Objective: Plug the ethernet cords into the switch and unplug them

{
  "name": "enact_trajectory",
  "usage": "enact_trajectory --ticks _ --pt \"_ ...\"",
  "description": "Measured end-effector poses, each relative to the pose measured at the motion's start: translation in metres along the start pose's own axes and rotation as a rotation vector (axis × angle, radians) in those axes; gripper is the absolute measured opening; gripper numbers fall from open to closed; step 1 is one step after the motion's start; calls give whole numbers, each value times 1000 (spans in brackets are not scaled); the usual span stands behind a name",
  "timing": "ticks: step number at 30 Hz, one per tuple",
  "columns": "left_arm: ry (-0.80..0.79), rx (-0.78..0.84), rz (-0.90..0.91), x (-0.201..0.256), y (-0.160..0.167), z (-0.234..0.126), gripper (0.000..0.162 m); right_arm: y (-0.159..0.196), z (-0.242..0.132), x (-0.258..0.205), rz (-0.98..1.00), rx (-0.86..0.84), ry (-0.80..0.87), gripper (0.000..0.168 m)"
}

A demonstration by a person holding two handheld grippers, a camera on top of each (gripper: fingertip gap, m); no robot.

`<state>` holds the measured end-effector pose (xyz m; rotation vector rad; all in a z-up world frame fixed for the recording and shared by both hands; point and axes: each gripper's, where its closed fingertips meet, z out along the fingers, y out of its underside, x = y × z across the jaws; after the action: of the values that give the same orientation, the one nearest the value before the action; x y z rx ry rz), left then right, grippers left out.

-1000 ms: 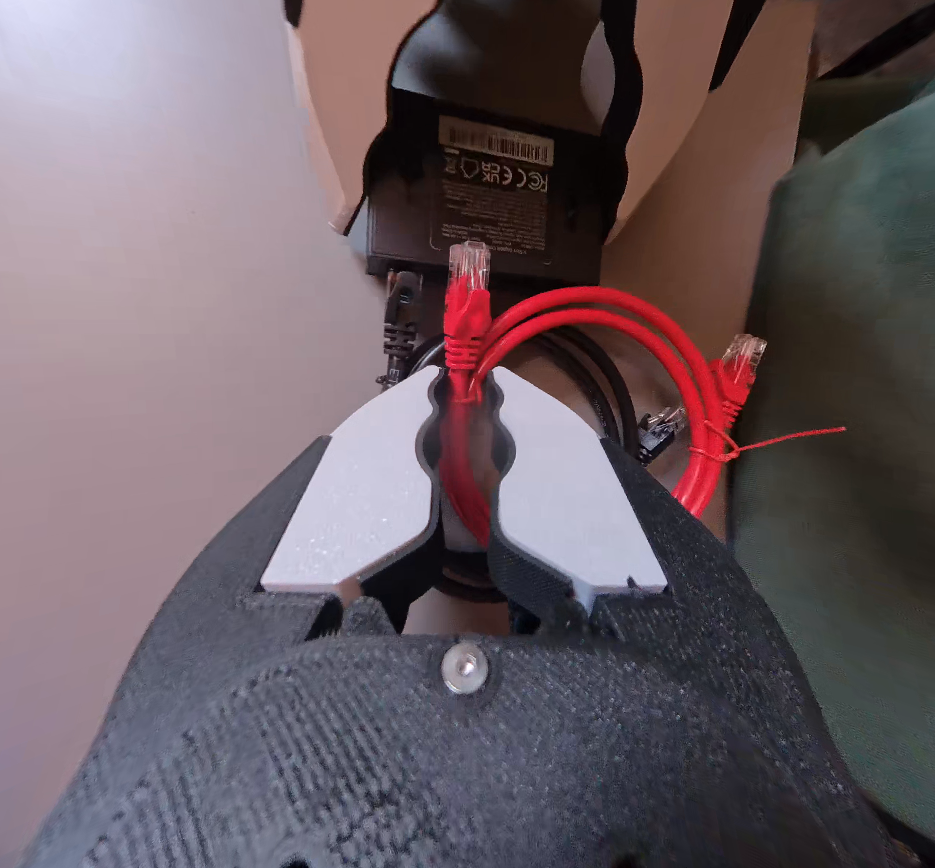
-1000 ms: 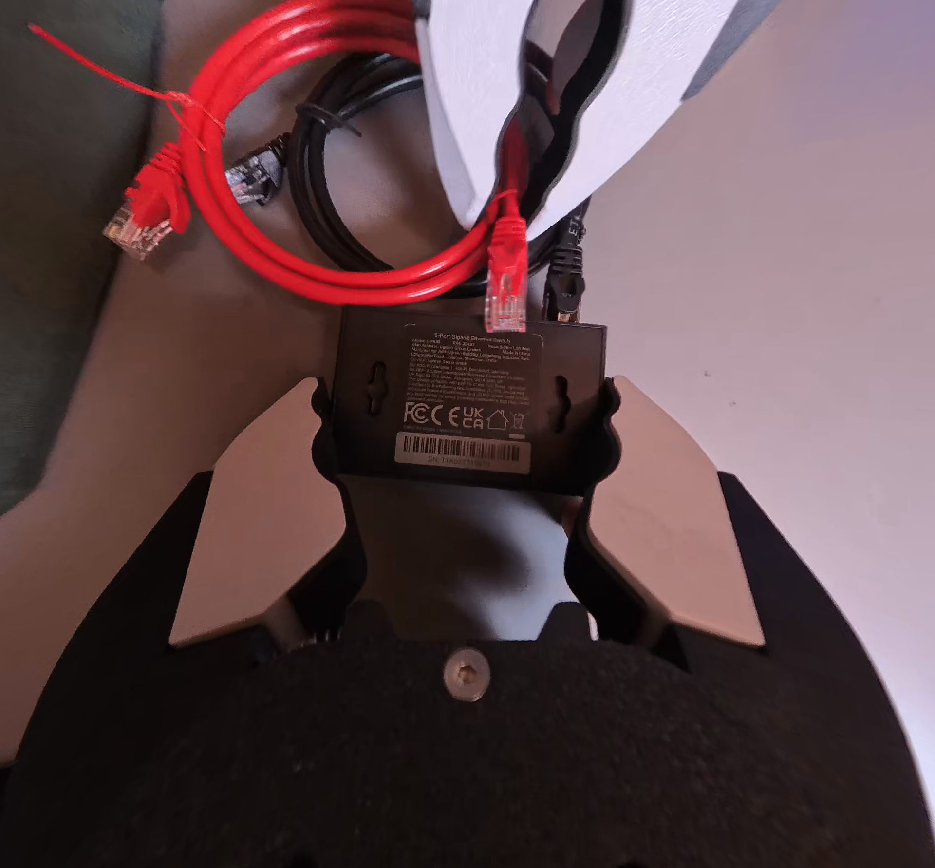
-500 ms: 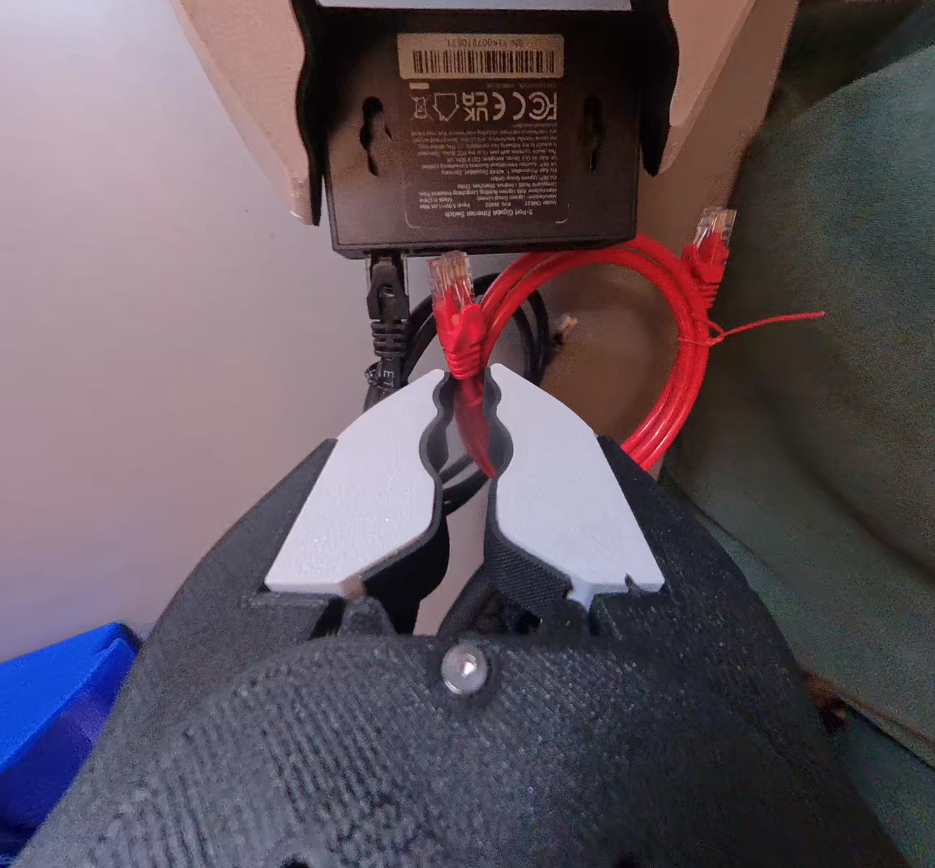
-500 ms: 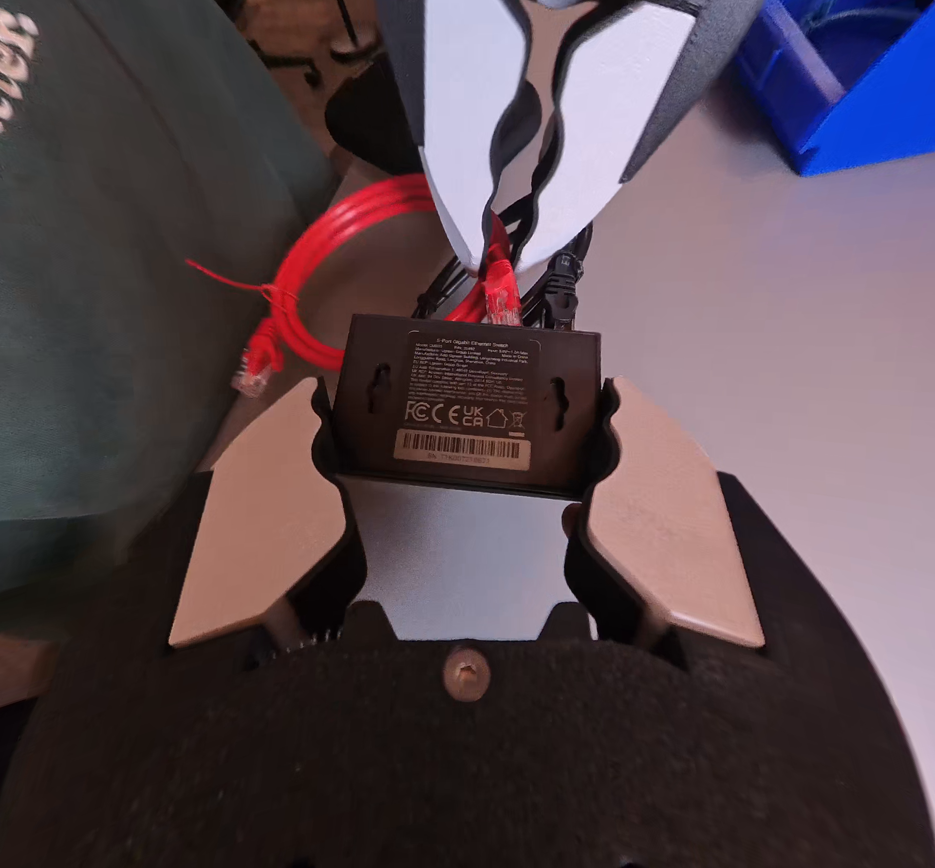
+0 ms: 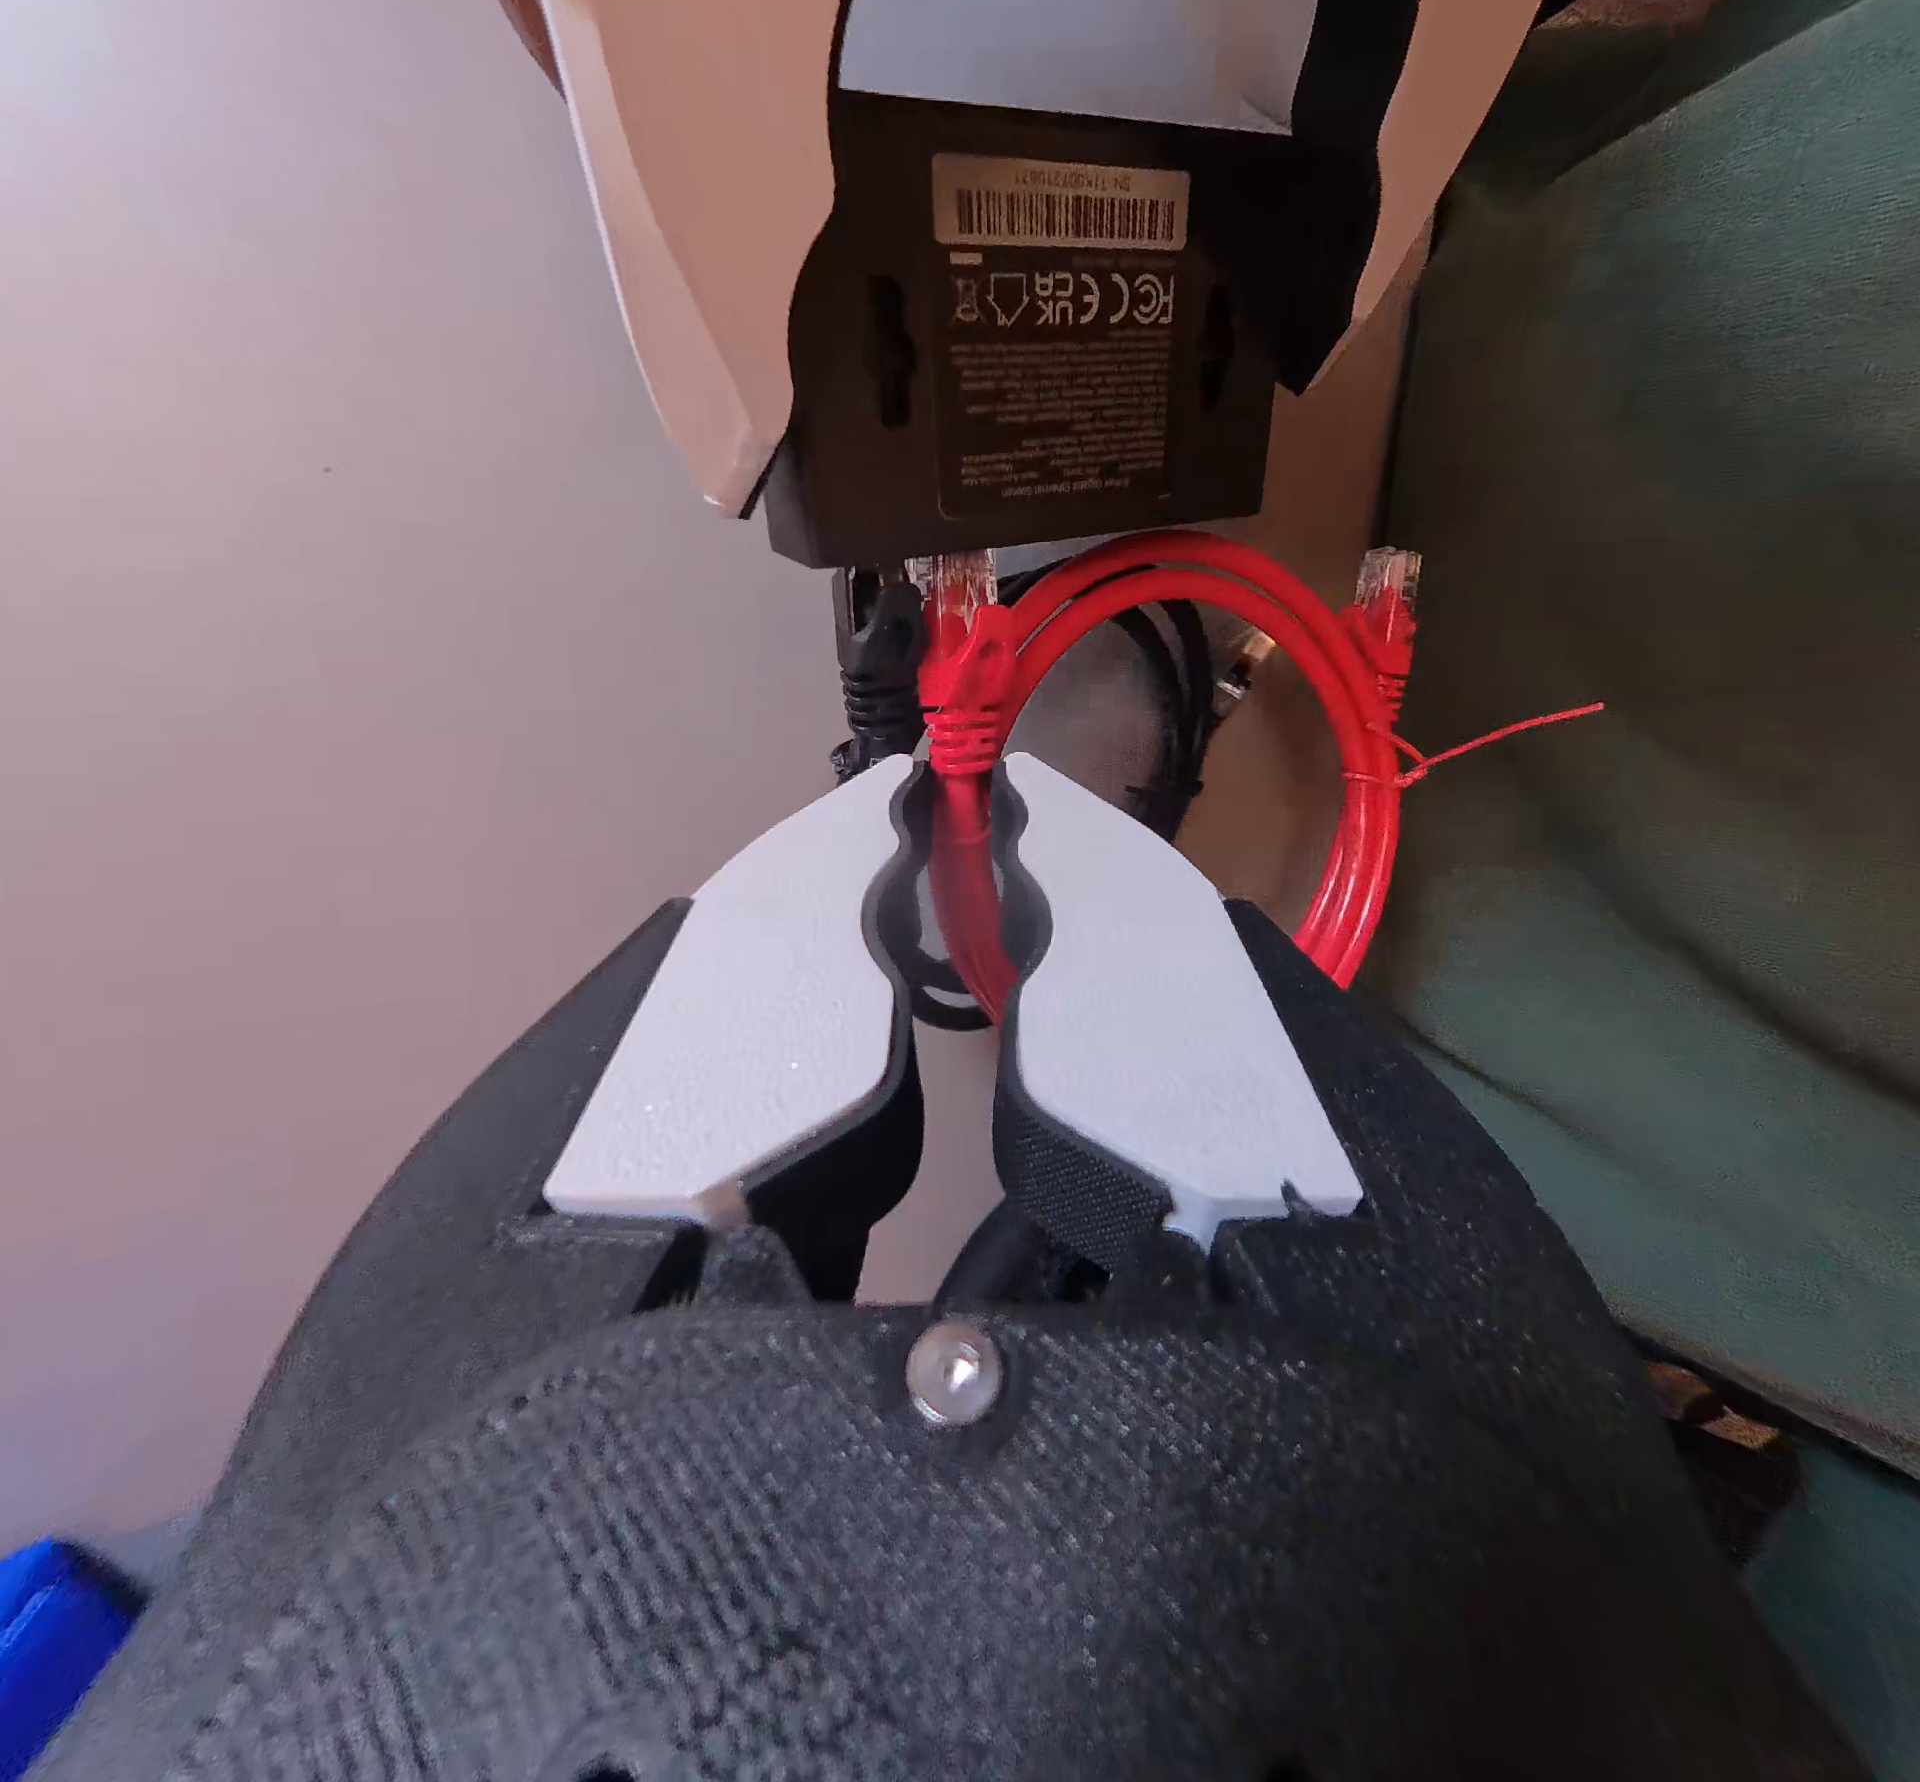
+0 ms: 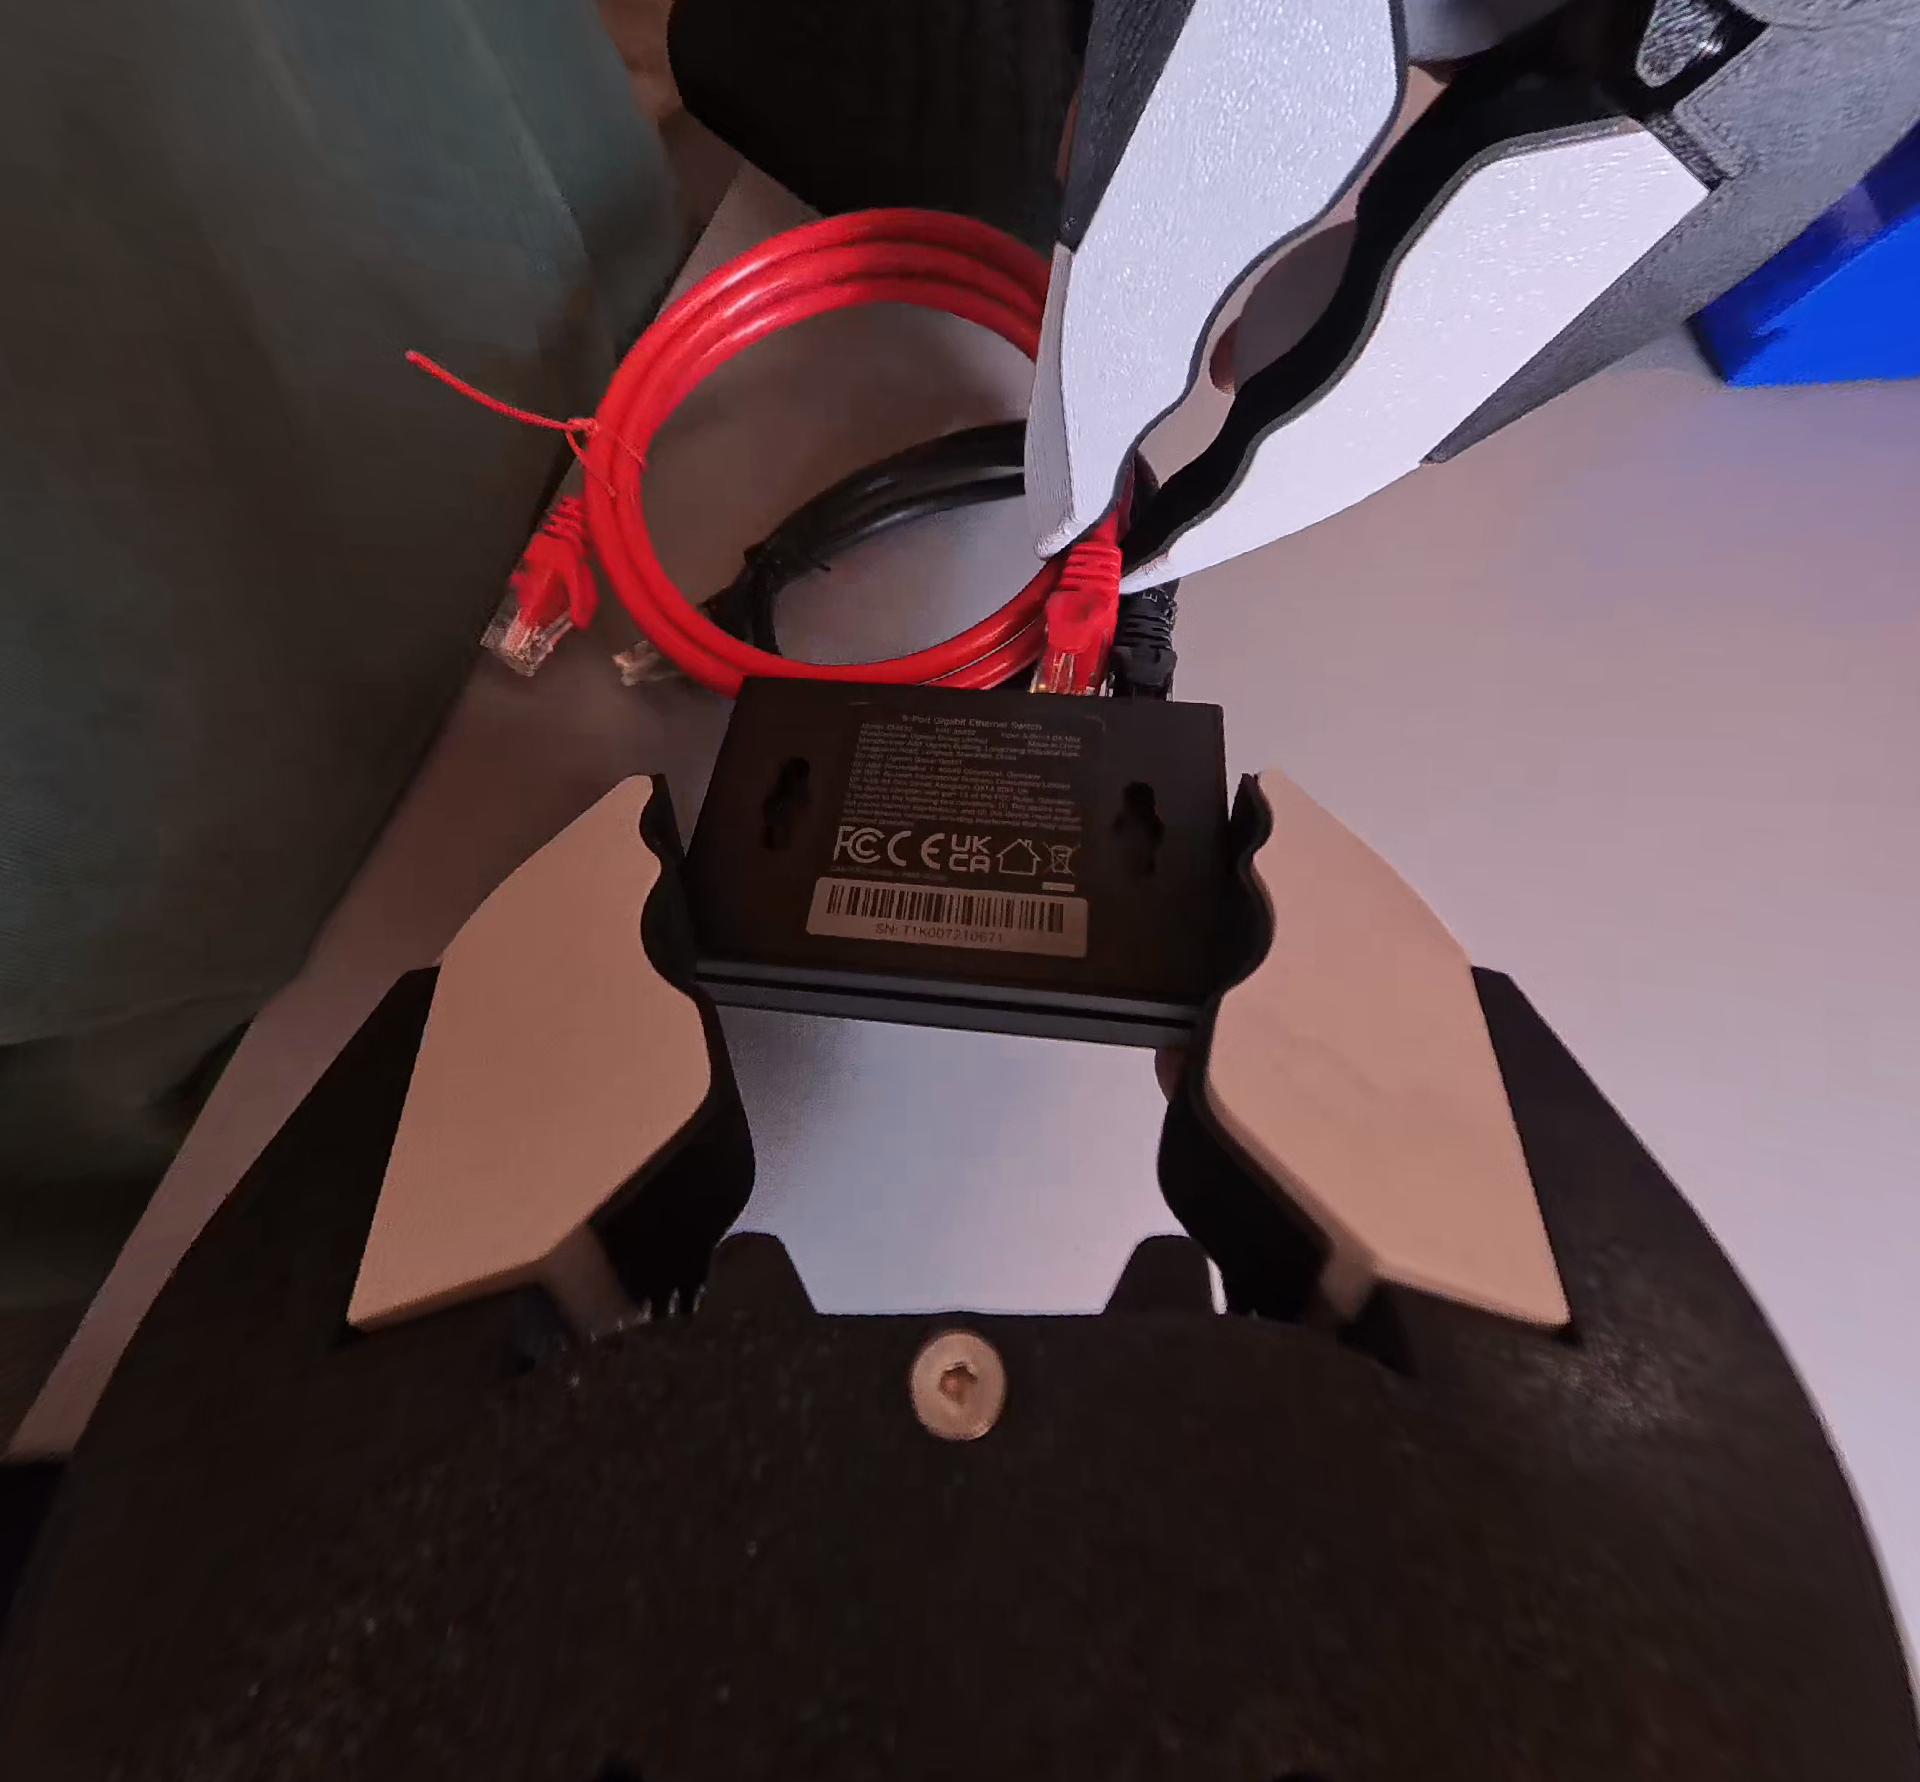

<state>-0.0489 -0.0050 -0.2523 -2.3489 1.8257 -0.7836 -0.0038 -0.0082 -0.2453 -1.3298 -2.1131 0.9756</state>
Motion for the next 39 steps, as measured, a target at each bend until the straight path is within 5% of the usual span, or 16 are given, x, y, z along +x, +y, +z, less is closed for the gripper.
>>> enact_trajectory --ticks 14,22,34,39 --pt "69 399 -68 -5 -14 8 10 8 -4 -2 205 269 -9 100" --pt "-10 535 -51 -16 -17 10 10 16 -3 6 247 270 13 100" --pt "-382 407 254 -29 -17 29 11 26 5 10 292 238 12 100" --pt "-349 442 202 -29 -19 26 11 26 4 10 285 256 11 100"
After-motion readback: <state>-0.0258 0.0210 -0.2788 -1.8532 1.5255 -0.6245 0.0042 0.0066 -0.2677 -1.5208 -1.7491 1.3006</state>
